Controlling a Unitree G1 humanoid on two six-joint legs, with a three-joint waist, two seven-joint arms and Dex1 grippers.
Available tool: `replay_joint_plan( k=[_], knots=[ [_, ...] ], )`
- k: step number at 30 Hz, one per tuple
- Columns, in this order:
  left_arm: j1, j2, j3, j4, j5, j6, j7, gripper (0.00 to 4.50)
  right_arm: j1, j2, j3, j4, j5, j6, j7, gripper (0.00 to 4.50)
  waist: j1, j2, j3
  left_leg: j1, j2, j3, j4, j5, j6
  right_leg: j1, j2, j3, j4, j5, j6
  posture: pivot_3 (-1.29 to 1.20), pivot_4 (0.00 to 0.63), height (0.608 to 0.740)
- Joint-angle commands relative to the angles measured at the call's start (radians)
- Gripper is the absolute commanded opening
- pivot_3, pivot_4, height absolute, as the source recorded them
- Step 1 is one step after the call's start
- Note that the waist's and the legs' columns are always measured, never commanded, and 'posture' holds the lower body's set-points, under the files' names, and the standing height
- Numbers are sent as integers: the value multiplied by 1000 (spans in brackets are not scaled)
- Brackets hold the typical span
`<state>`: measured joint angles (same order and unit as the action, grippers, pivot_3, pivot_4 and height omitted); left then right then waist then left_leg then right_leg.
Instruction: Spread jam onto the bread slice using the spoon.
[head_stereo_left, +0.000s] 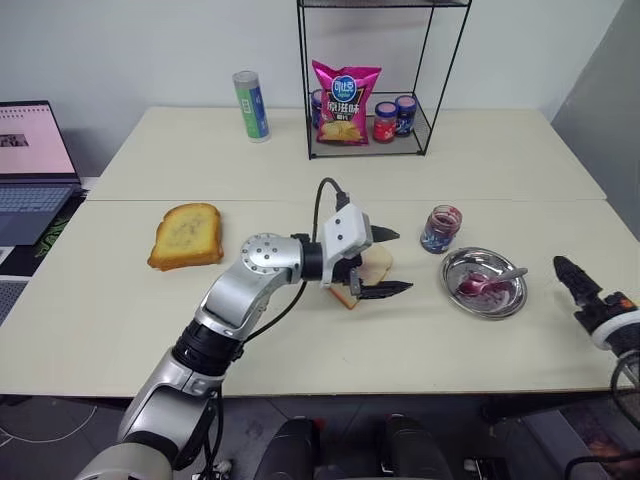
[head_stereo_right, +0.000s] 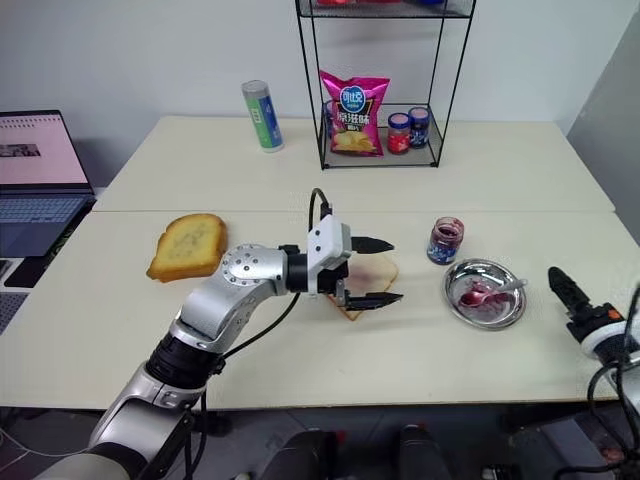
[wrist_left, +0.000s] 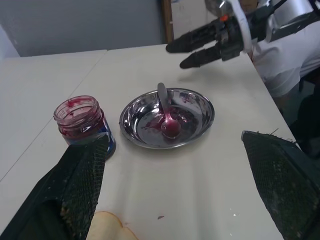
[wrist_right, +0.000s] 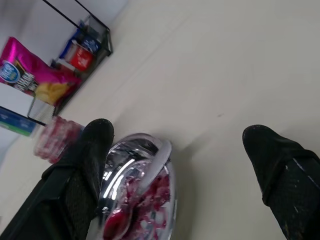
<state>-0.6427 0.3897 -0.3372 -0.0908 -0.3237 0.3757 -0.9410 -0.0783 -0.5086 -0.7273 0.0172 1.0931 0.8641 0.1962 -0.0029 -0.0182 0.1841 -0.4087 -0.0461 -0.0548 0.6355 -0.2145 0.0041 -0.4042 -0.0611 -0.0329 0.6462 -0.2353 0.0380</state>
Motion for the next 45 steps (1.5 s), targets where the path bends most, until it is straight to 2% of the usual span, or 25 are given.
replay_joint_plan(
  k=[1, 10, 15, 27, 36, 45],
  knots=[
    [23, -10, 38, -85, -11, 42, 45, 4431, -59, -32, 21, 74, -43, -45, 60, 4500, 0, 0, 0, 0, 0, 1, 0, 0, 0, 0, 1, 1, 0, 0, 0, 0, 150, 740],
    [91, 16, 84, -202, -26, 137, 102, 4431, -45, -12, -78, -69, 189, 78, -89, 4500, 4, 0, 0, 0, 3, 1, 0, 0, 0, -1, 5, 8, 0, 1, 0, 0, 150, 740],
    [87, 9, 84, -195, -27, 140, 102, 4431, -28, -18, -31, -124, 196, 92, -107, 4500, 3, 0, 0, 1, 4, 5, 1, 0, 0, -1, 6, 12, -1, 3, 0, 0, 150, 740],
    [109, 21, 106, -214, -30, 154, 113, 4431, 0, 22, 8, -184, 388, 112, -291, 4500, 3, 0, 0, 1, 4, 7, 1, 0, 0, -1, 6, 15, -1, 3, 1, 0, 150, 740],
    [126, 19, 115, -226, -25, 157, 137, 4431, -61, 10, 92, -138, 445, 107, -428, 4500, 2, 0, 0, 2, 4, 8, 1, 0, 0, -1, 6, 16, -1, 3, 1, 0, 150, 740],
    [145, 24, 130, -250, -26, 167, 165, 4431, -90, -2, 122, -82, 438, 101, -463, 4500, 3, 0, 0, 2, 4, 9, 1, 0, 0, -1, 6, 17, -1, 4, 2, 0, 150, 740]
  ],
)
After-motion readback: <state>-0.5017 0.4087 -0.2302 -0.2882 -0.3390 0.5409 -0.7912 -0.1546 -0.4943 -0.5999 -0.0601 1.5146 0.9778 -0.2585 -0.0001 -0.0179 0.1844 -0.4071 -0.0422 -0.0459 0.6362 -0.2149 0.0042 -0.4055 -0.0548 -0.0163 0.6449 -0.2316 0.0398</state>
